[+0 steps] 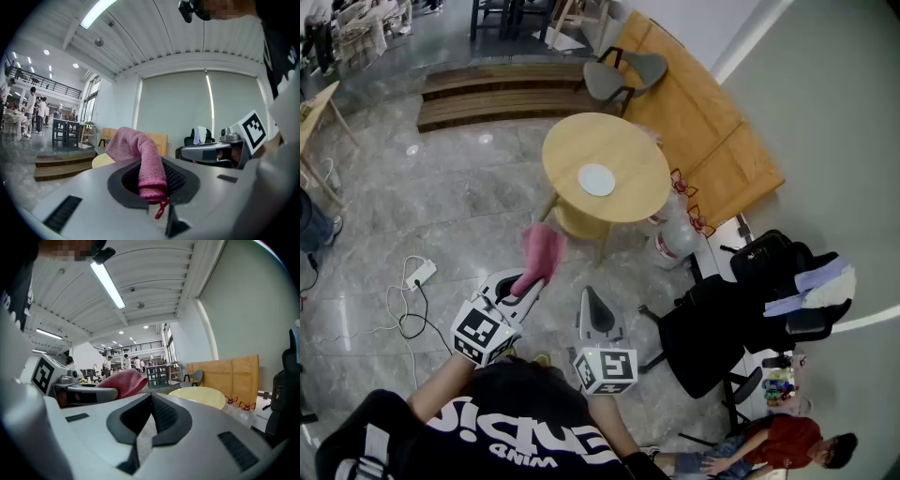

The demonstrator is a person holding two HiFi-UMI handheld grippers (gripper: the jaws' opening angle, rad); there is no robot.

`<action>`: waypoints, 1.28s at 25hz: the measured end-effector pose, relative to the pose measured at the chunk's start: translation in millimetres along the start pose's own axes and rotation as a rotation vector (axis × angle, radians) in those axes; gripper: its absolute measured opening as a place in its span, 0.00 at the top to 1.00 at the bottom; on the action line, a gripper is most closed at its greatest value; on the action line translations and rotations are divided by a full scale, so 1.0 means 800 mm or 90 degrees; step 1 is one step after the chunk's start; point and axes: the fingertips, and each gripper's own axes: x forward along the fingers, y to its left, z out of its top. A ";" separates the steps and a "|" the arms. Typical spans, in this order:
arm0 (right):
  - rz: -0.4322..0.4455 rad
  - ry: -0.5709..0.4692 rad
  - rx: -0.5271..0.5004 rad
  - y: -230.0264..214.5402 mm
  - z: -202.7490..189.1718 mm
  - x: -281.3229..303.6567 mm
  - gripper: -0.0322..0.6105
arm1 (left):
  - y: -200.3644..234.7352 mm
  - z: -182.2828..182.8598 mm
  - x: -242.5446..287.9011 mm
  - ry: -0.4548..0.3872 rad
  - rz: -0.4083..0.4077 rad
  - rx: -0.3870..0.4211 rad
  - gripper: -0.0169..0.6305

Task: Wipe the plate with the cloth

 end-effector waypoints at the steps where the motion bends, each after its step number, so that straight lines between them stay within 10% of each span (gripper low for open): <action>1: 0.000 0.001 0.001 0.000 -0.001 -0.001 0.91 | -0.001 -0.001 -0.001 0.000 0.000 -0.002 0.90; 32: -0.007 -0.009 0.035 0.038 -0.030 0.007 0.91 | 0.026 -0.015 -0.029 0.015 -0.040 0.026 0.90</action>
